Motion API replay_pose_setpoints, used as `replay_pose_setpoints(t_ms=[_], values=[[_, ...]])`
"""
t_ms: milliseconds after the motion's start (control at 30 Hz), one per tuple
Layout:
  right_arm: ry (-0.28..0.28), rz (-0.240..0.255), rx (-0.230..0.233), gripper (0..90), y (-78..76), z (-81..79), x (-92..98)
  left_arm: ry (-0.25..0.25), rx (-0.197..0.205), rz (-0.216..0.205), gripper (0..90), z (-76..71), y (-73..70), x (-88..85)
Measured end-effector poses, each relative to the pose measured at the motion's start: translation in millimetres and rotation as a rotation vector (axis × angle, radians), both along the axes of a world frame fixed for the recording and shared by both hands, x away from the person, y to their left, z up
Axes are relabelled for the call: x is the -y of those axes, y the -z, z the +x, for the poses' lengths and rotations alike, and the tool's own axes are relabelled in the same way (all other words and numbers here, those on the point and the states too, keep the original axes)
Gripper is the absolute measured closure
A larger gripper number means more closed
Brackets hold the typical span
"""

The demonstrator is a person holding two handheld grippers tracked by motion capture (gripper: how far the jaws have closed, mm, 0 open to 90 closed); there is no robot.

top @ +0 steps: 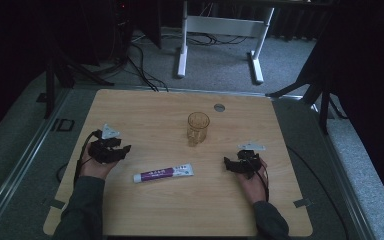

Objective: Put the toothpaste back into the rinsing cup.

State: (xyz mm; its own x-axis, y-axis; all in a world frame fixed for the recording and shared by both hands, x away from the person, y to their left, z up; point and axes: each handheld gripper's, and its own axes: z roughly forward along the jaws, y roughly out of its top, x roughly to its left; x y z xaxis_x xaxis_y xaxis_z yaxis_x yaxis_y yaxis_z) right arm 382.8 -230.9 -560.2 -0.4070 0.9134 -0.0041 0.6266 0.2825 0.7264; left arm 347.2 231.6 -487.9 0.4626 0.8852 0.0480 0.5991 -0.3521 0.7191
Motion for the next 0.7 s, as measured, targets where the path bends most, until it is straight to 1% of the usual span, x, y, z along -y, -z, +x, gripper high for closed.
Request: replay_pose_setpoints(t_ms=[267,400,700], values=[[0.0,0.0,-0.001,18.6,0.0,0.0,0.0,0.004,0.004,-0.013,52.2,-1.0,-2.3,-0.2],[0.001,0.001,-0.001,18.6,0.0,-0.1,-0.1,0.011,0.005,-0.002,51.9,-1.6,-4.2,1.5],[0.001,0.0,-0.001,18.6,0.0,0.0,-0.1,0.033,0.0,0.005,52.0,-1.5,-7.2,8.2]])
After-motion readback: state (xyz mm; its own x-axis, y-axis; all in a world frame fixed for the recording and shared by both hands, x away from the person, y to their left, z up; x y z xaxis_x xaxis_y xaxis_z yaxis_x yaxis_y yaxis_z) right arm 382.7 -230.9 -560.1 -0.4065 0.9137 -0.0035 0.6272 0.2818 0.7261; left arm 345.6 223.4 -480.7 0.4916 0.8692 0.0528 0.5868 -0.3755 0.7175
